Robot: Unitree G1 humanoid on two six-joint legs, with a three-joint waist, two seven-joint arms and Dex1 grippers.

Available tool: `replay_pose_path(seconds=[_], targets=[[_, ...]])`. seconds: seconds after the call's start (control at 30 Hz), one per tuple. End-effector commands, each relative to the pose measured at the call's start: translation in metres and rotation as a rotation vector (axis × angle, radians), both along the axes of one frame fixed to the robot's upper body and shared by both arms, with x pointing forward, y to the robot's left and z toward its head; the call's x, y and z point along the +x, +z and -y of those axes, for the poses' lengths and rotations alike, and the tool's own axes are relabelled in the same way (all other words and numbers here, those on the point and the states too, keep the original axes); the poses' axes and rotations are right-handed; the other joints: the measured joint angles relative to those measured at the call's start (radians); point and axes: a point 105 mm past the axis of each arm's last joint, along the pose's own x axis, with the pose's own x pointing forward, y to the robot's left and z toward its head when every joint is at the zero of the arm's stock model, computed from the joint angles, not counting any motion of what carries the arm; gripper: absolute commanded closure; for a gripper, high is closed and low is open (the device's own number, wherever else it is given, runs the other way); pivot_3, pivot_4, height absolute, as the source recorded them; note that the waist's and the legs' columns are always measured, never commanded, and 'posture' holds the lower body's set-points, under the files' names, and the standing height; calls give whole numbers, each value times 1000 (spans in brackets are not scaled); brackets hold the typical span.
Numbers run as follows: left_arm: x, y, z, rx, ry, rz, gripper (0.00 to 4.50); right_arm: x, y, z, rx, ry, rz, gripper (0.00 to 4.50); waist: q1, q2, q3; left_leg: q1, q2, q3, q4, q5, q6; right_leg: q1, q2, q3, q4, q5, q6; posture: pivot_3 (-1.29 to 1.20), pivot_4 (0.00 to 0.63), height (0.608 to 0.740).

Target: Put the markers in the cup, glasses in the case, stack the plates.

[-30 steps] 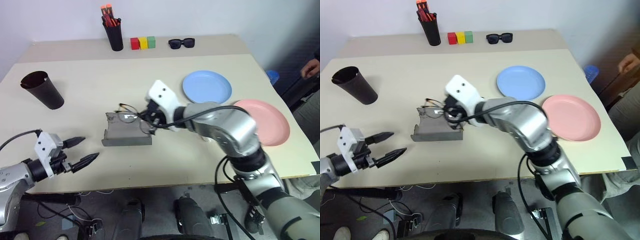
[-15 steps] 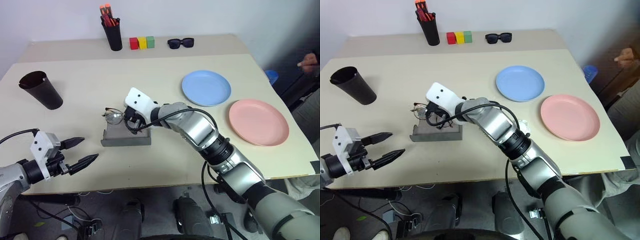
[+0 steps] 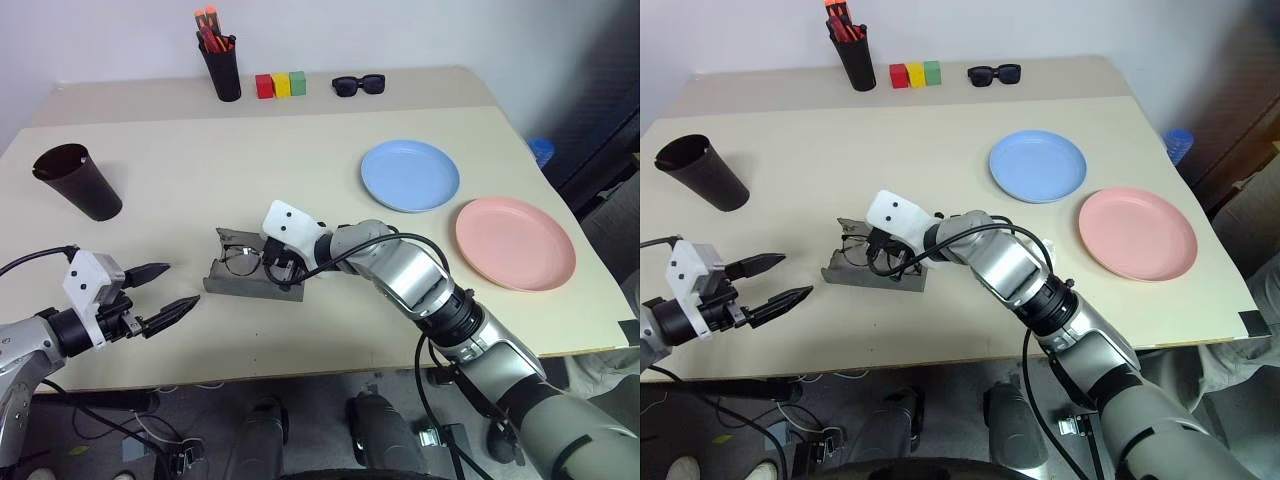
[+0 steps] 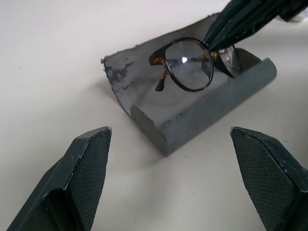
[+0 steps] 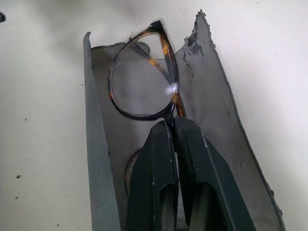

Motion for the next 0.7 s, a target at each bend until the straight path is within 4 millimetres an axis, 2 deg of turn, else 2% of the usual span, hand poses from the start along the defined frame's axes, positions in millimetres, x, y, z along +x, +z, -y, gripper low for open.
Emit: replay_pose_path(seconds=[0.03, 0.17, 0.27, 0.37, 0.43, 0.53, 0.57, 0.63, 0.7], targets=[[1, 5, 2, 18, -13, 15, 440, -4, 14, -5, 36, 24, 37, 3058, 0, 0, 0, 0, 0, 0, 0, 0, 0, 0, 0, 0, 0, 0, 0, 0, 150, 740], [2, 5, 0, 15, -5, 18, 440, -5, 26, -7, 88, 34, 50, 976, 0, 0, 0, 0, 0, 0, 0, 0, 0, 0, 0, 0, 0, 0, 0, 0, 150, 740], [11, 8, -5, -10, 36, 37, 440, -9, 43, -5, 159, 54, 57, 976, 2, 0, 0, 0, 0, 0, 0, 0, 0, 0, 0, 0, 0, 0, 0, 0, 150, 740], [28, 19, -11, -110, 97, 52, 1296, -12, 50, 7, 194, 53, 69, 933, 9, 0, 0, 0, 0, -1, 0, 0, 0, 0, 0, -1, 0, 0, 0, 0, 150, 740], [38, 23, -10, -189, 115, 17, 2288, -13, 51, 18, 199, 42, 77, 933, 13, -1, -1, 0, -1, -1, 0, 0, 0, 1, 0, -1, 0, 0, 0, 0, 150, 740], [42, 25, -9, -217, 121, -9, 3794, -14, 50, 22, 201, 39, 79, 933, 5, -1, -1, 0, -1, 0, 1, 0, 0, 1, 0, -1, 0, 0, 0, 0, 150, 740], [53, 30, 3, -204, 71, 16, 4341, -15, 48, 34, 196, 29, 86, 933, 5, -1, -1, 0, -1, 0, 0, 0, 0, 1, -1, 0, 0, 0, 0, 0, 150, 740], [65, 37, 20, -181, 7, 49, 4469, -18, 44, 48, 185, 19, 95, 933, 22, -1, -1, 0, -1, -1, 0, 0, 0, 1, 0, -1, 0, 0, 0, 0, 150, 740], [69, 39, 24, -174, -8, 55, 4469, -19, 44, 51, 183, 19, 98, 933, 22, -1, -1, 0, -1, -1, 0, 0, -1, 1, 1, -2, 0, 0, 0, 0, 150, 740]])
